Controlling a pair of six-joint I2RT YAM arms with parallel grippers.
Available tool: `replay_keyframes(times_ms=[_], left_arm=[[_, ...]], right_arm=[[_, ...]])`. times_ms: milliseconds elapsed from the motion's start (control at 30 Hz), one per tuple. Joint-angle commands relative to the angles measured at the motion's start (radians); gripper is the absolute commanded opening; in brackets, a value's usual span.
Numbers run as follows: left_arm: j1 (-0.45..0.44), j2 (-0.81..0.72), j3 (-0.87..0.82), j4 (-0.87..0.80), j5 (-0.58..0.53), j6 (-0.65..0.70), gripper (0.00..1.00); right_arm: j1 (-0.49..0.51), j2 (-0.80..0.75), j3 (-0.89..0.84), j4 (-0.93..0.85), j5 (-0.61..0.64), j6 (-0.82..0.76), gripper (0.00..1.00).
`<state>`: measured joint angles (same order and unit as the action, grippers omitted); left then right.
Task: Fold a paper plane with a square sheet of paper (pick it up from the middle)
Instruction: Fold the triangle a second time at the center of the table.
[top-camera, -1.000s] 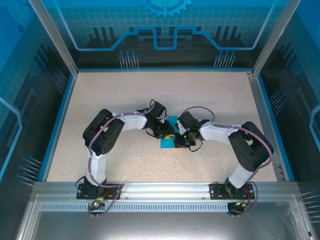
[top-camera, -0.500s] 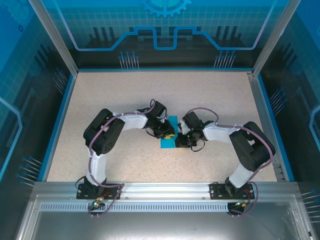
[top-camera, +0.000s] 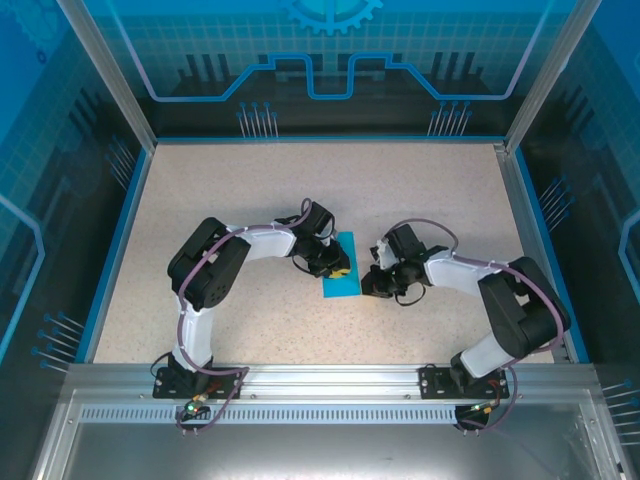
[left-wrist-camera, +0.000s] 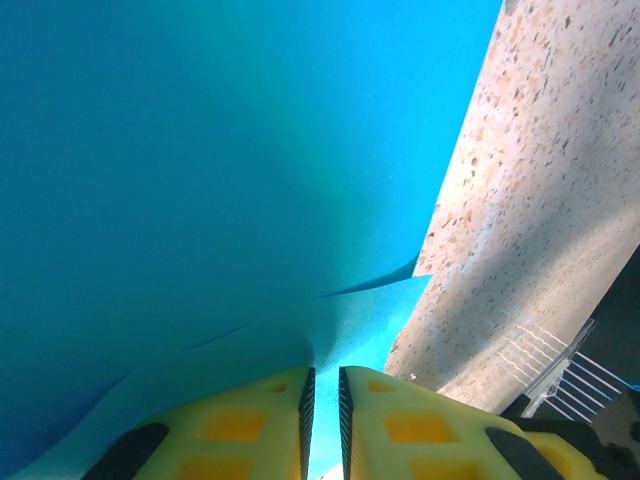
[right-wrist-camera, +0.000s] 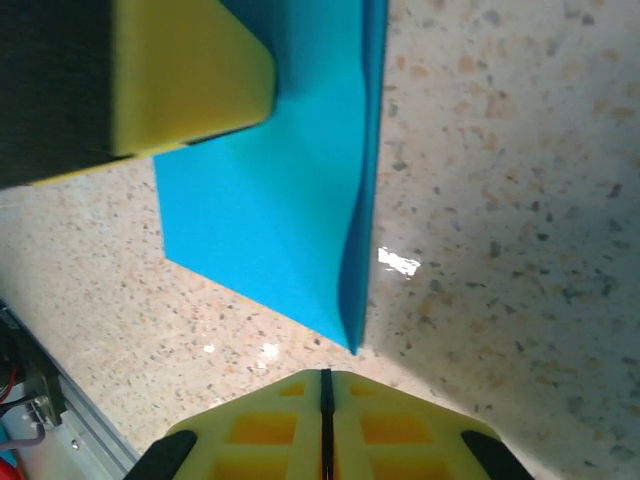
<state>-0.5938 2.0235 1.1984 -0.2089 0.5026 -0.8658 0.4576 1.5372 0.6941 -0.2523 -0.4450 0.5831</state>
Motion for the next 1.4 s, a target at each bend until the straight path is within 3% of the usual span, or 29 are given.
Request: replay_keyframes(times_ms=[0,300,967,1367], left_arm=[[-0.001,0.038,0.006,-0.06,-0.043,0.001,0.18],[0.0,0.035,0.01,-0.06,-0.038,0.001,0.18],[-0.001,-0.013,0.064,-0.016,-0.003,0.029,0.22],[-0.025,-0.084,-0.062,0.113,0.075,-0.045,0.2]], right_arm=[[0.008,0.006,0.047,-0.028,0.009,-0.009,0.09],[0.056,0.137,0.125,-0.003,0.018,-0.002,0.09],[0.042,0.168,0.093,-0.077,0.136,-0.019,0.07],[0.042,0.183,0.096,-0.084,0.145,-0.006,0.07]])
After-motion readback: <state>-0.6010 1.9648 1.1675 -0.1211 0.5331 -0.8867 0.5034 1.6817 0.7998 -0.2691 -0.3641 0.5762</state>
